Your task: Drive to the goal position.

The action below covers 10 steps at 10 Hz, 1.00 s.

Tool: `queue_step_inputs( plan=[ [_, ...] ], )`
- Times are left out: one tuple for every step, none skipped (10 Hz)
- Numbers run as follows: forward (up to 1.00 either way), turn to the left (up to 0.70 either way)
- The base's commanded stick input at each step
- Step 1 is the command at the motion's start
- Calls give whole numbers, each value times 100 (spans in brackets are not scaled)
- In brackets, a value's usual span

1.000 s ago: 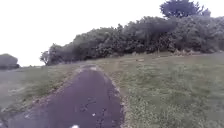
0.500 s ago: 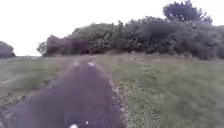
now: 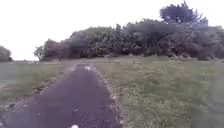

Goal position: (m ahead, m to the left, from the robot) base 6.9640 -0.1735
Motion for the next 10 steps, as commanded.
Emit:
queue_step_inputs(
  plan=[
    [0, 0],
    [0, 13],
    [0, 44],
    [0, 50],
    [0, 50],
    [0, 50],
    [0, 50],
    [0, 50],
    [0, 50],
    [0, 50]
  ],
)
